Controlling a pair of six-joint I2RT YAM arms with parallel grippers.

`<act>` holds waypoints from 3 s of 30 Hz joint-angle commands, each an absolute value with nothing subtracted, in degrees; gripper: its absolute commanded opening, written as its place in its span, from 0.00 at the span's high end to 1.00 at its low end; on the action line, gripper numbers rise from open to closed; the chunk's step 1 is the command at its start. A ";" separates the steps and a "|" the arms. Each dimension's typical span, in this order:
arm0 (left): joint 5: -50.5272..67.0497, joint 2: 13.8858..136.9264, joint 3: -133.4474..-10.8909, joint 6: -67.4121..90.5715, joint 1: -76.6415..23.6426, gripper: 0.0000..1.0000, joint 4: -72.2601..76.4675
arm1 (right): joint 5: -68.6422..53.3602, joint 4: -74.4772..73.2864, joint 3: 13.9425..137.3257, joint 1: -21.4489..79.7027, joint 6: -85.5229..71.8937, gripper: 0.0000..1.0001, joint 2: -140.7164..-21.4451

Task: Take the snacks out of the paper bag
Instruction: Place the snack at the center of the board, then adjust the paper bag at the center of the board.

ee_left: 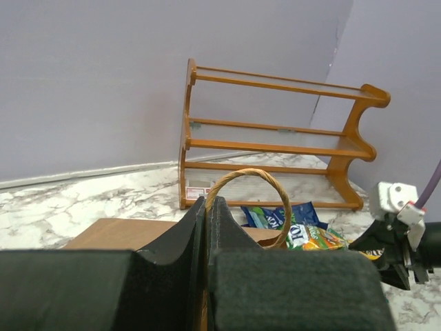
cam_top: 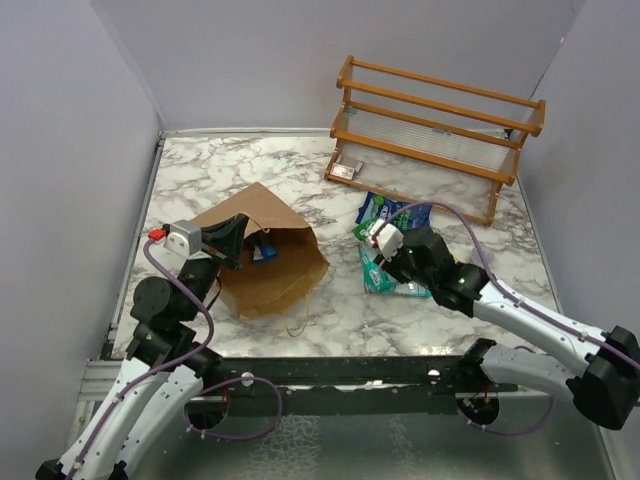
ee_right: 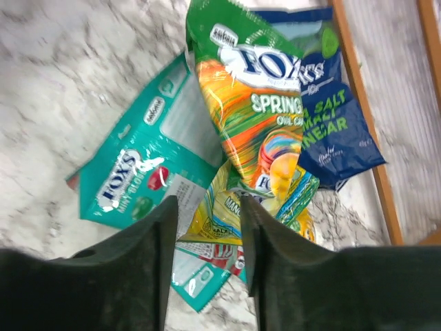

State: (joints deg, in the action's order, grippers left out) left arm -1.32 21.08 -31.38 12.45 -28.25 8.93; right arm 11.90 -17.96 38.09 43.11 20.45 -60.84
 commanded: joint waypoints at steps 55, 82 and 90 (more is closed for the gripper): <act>21.83 19.00 -28.36 19.56 -28.48 1.00 15.34 | -16.05 21.54 48.21 63.72 40.99 0.38 -88.13; 22.86 18.67 -29.60 18.74 -28.48 1.00 15.37 | -5.73 23.97 59.75 63.72 45.89 0.33 -107.98; 23.55 18.83 -29.40 19.42 -28.47 1.00 17.06 | -6.46 23.24 65.64 63.55 45.66 0.32 -115.37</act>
